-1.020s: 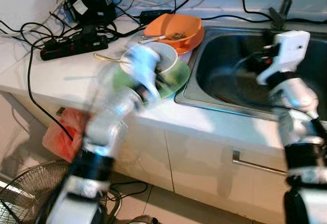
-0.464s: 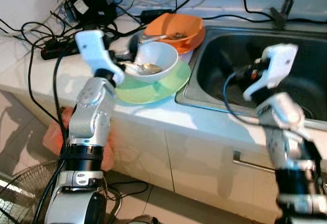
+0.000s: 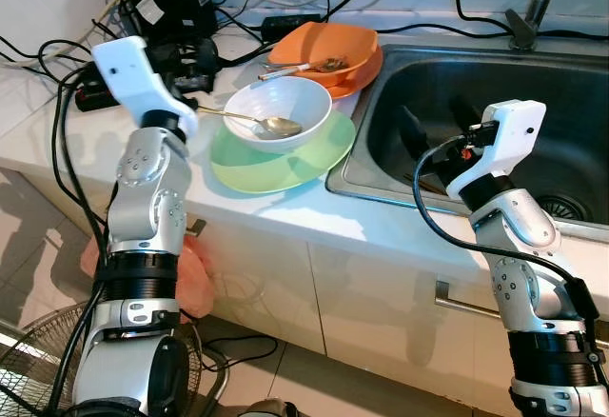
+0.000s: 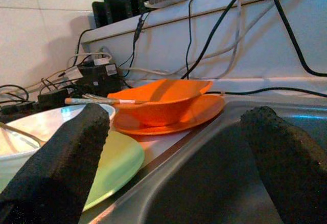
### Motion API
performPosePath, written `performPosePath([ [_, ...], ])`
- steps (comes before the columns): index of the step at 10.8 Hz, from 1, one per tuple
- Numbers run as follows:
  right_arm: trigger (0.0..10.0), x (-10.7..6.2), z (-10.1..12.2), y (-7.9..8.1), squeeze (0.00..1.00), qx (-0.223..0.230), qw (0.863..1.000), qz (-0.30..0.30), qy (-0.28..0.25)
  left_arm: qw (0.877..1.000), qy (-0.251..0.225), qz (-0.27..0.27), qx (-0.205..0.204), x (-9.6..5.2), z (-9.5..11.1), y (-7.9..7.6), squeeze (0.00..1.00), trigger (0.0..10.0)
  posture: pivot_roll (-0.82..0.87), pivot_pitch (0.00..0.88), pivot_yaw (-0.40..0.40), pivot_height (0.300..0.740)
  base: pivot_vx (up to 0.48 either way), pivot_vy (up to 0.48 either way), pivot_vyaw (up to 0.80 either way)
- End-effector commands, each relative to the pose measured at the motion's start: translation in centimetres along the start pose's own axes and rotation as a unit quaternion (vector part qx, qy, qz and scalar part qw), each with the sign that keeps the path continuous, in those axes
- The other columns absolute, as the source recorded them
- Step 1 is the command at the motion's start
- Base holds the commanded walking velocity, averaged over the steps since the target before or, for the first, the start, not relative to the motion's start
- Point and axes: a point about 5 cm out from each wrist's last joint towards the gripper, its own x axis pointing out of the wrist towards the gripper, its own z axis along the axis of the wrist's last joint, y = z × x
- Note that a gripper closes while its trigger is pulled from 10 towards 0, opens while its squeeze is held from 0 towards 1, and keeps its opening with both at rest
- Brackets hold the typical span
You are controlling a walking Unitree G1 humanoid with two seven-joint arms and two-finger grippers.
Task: Kitchen organization
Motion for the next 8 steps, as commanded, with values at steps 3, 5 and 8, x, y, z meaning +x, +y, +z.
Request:
performPosePath([
  [3,10.0,-0.2,0.2,0.6,1.0,0.009,1.0,0.004,-0.002,0.999,0.014,0.049,-0.01,0.2,-0.3,1.9,0.0,10.0,0.15,0.057,0.166,0.74,0.0,0.0,0.0],
  [5,10.0,-0.1,0.3,0.8,0.2,0.009,1.0,0.009,-0.002,0.996,0.046,0.06,-0.056,0.5,-1.3,2.0,0.0,10.0,0.15,0.054,0.168,0.74,0.0,0.0,0.0],
  [8,10.0,-0.3,0.4,2.1,0.0,0.011,0.999,0.051,0.001,0.99,0.083,0.049,-0.107,1.2,-2.4,2.2,0.0,10.0,0.14,0.053,0.177,0.74,0.0,0.0,0.0],
])
